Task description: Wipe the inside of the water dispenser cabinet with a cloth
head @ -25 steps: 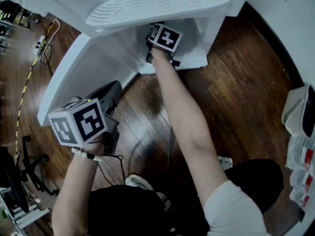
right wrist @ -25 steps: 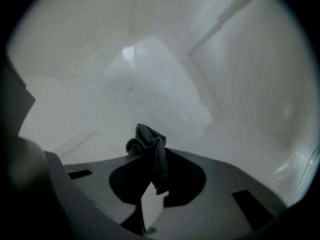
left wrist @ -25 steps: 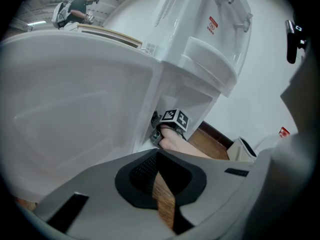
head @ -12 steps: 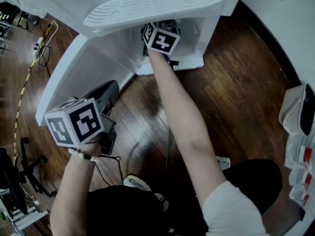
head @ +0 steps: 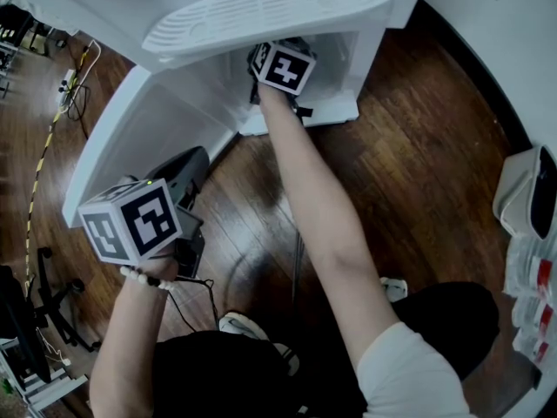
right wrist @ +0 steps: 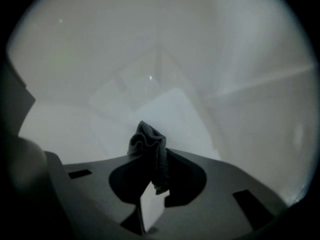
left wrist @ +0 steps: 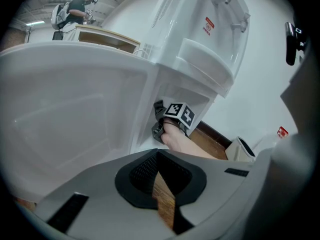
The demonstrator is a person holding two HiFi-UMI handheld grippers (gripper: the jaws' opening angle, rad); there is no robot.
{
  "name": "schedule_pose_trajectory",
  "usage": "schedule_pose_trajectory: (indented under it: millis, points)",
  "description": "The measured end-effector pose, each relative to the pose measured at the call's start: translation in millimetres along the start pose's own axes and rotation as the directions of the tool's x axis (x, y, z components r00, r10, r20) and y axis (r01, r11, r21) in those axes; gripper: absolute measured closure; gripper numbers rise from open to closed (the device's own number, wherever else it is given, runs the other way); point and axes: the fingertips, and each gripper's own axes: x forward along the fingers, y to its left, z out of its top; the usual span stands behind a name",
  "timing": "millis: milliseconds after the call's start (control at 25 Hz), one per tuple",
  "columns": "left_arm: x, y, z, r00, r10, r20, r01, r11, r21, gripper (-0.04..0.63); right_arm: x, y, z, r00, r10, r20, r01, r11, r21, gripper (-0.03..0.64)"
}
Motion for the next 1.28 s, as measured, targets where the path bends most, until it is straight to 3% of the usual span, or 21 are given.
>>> schedule_pose_trajectory:
  millis: [240,400,560,760,840,1040,1160,1280]
  points:
    - [1,1,0,1.0,-0.001,0.001,0.001,1.0,-0.006,0.598,9,-37,-41,0.983,-0.123,-0.139,0.137,0.986,0.096,0.554]
    - [1,2,0,1.0,0.0,0.0,0.0,1.0,-0.008,0.597,13,-45,-48,0.976,-0.157,-0.152,0.174,0.98,0.101,0.554]
    - [0,3,0,1.0,0.0,0.0,0.0,1.0,-0.011,0.597,-4,-72,-87,0.883,-0.304,-0.358,0.352,0.933,0.076,0.554]
    - [0,3,0,1.0,-0.001,0.0,0.001,1.0,-0.011,0.597,-9,-83,-84,0.86,-0.351,-0.369,0.405,0.911,0.076,0.554]
    - [0,3,0,1.0,-0.002,0.0,0.002,1.0,-0.01,0.597,-9,-81,-82,0.873,-0.335,-0.353,0.389,0.917,0.091,0.554]
    - [-2,0,2,1.0,-0.006,0.005,0.006,1.0,-0.006,0.597,4,-51,-33,0.969,-0.209,-0.128,0.226,0.965,0.133,0.555]
    - [-3,0,2,1.0,-0.004,0.009,0.004,1.0,-0.009,0.598,-1,-33,-1,0.986,-0.165,-0.015,0.166,0.981,0.101,0.555]
    - [-5,-3,5,1.0,-0.005,0.012,0.005,1.0,0.003,0.598,-12,-20,29,0.985,-0.139,0.102,0.134,0.989,0.059,0.555]
